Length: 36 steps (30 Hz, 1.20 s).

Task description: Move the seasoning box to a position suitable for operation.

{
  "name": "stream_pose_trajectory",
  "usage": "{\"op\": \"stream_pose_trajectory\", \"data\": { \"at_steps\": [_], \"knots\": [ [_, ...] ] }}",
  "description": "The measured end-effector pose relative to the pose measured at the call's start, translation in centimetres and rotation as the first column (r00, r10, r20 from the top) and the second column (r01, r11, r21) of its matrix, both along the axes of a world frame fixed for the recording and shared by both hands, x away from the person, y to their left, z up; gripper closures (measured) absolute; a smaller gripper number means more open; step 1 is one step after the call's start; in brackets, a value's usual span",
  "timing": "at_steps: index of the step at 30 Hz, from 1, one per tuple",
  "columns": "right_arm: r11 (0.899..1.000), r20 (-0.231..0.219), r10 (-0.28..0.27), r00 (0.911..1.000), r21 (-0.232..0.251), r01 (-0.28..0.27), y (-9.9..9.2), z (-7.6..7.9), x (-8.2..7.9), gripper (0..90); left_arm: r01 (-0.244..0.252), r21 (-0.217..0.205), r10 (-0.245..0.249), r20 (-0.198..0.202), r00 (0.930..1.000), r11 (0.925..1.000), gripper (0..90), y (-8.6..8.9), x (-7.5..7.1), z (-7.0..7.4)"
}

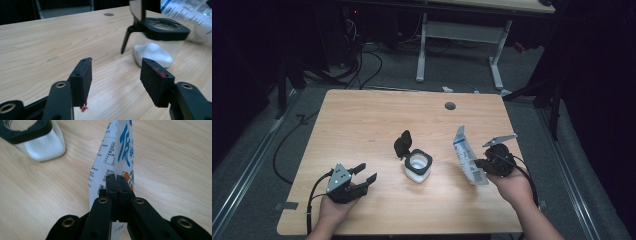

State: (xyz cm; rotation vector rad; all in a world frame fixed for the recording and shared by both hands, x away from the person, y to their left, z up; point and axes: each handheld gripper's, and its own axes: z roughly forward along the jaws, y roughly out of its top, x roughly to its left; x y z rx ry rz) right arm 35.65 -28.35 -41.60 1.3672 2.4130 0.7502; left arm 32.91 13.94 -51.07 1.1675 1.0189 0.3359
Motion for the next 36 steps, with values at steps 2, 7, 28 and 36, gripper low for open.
{"op": "stream_pose_trajectory", "data": {
  "at_steps": [2,7,28,36],
  "knots": [
    [0.998,0.059,-0.028,0.9979,0.058,0.024,-0.5,-0.5,-0.3,90.0,-0.009,0.001,0.009,0.002,1.0,1.0,43.2,0.5,0.1,-0.1],
    [0.993,0.13,-0.061,0.9896,0.106,0.048,-1.0,-1.5,-0.9,90.0,-0.013,0.012,0.013,0.003,0.9999,0.9998,43.2,0.9,0.3,-0.3],
    [0.952,0.512,-0.209,0.8332,0.302,0.053,-1.6,-6.8,-3.8,90.0,-0.033,-0.006,0.033,-0.002,0.9995,0.9994,43.4,1.7,0.4,-0.6],
    [0.951,0.567,-0.215,0.7954,0.307,0.038,-1.8,-8.5,-4.1,90.0,-0.029,-0.009,0.029,-0.003,0.9996,0.9995,43.3,1.6,0.4,-0.6]
  ]
}}
